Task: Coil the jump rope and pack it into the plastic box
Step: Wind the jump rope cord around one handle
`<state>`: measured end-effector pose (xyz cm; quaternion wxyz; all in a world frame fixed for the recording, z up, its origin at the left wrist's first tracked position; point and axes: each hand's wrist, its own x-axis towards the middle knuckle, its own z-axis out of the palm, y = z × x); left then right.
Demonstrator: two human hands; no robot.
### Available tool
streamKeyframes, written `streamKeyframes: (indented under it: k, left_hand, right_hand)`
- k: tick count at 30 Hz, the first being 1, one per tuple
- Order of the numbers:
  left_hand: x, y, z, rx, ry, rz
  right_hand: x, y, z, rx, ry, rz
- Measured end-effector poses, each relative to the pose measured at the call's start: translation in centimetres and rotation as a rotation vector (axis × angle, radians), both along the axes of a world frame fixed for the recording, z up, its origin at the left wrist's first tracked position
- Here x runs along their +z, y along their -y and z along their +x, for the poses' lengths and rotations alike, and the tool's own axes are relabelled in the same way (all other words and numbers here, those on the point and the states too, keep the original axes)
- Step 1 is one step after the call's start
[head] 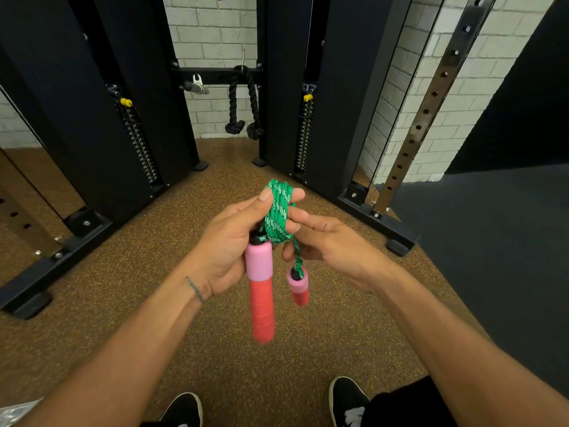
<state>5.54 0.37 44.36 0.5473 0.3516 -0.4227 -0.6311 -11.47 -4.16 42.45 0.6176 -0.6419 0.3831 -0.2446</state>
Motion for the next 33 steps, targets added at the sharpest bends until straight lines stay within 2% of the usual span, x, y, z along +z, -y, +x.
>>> streamKeyframes:
  k: [3, 5, 9, 11, 13, 16, 20, 22, 25, 28, 31, 33]
  left_hand:
    - [-0.1, 0.3, -0.1, 0.109, -0.029, -0.023]
    - [-0.4, 0.5, -0.1, 0.185, 0.056, -0.061]
    - [-0.8, 0.4, -0.6, 0.272, 0.310, -0.120]
    - [-1.4, 0.3, -0.6, 0.297, 0.505, -0.139]
    - [-1.9, 0.2, -0.6, 0.334, 0.807, -0.208]
    - [-2.5, 0.1, -1.1, 0.393, 1.189, -0.316]
    - [-2.5, -0.1, -1.6, 0.417, 1.434, -0.302]
    - [-2.4, 0.0, -1.5, 0.355, 1.452, -0.265]
    - [-1.6, 0.2, -0.9, 0.198, 1.302, -0.146]
    - [-0.8, 0.1, -0.4, 0.096, 1.216, -0.152]
    - [-0.8, 0.1, -0.2, 0.099, 1.186, -0.223]
    - [-1.1, 0.2, 0.0, 0.137, 1.213, -0.274]
  right_hand:
    - [0.0, -0.4, 0.3, 0.020, 0.041, 0.054]
    - [0.0, -0.7, 0.6, 0.019, 0.044, 0.056]
    - [-0.7, -1.2, 1.1, 0.069, -0.175, -0.096]
    - [-0.4, -1.3, 1.2, 0.110, -0.342, -0.241]
    - [-0.1, -1.4, 1.2, 0.134, -0.512, -0.439]
    - [0.0, -1.5, 1.3, 0.133, -0.653, -0.620]
    - [-0.3, -1.4, 1.5, 0.051, -0.692, -0.690]
    - [-0.7, -1.5, 1.6, 0.029, -0.691, -0.734]
    - [-0.9, -1.4, 1.4, -0.011, -0.611, -0.653]
    - [-1.0, -1.3, 1.3, -0.092, -0.425, -0.418]
    - [-1.1, -1.2, 1.3, -0.134, -0.227, -0.203]
    - [-0.9, -1.3, 1.4, -0.179, 0.030, 0.025]
